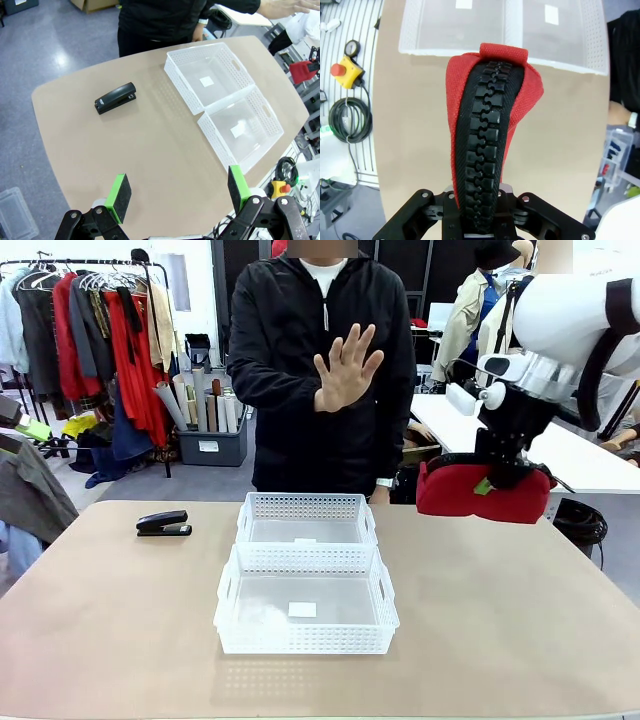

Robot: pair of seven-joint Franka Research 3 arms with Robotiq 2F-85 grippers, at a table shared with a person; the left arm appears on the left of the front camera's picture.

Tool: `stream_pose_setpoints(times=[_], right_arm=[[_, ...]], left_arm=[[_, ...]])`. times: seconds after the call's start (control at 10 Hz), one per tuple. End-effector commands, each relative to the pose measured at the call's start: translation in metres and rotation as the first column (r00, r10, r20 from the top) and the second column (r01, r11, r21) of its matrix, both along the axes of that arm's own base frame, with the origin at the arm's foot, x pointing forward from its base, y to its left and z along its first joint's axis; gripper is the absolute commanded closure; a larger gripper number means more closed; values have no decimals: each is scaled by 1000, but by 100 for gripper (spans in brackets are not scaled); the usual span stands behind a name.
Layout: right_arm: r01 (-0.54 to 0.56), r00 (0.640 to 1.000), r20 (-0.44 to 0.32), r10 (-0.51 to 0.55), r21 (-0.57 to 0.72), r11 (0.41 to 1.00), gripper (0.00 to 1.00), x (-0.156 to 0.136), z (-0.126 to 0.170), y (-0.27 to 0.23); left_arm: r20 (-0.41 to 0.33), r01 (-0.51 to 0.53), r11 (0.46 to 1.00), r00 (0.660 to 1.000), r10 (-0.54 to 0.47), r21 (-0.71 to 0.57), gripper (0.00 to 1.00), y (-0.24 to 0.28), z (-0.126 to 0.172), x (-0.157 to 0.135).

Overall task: Distribute items into two baskets.
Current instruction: Move the picked Pencil pouch towards the Organizing basket indicated by the person, stopping as directed, then place the picked Pencil pouch into the Organizing basket as instructed by the person.

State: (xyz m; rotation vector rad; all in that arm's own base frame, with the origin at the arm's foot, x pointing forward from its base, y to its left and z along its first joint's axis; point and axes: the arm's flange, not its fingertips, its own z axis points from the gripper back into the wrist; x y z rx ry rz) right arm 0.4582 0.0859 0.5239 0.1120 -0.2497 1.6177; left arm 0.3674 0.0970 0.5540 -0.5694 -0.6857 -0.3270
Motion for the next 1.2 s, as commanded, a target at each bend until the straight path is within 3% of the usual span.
stream_pose_setpoints(times=[0.0, 1.1], right_arm=[[9, 1000, 9, -9, -1, 1000, 100, 0, 3, 0], [9, 1000, 9, -9, -1, 1000, 100, 0, 3, 0]], left_arm=[[2, 3, 1000, 1000, -3, -4, 0, -1, 0, -1], [2, 3, 1000, 1000, -3, -4, 0, -1, 0, -1]])
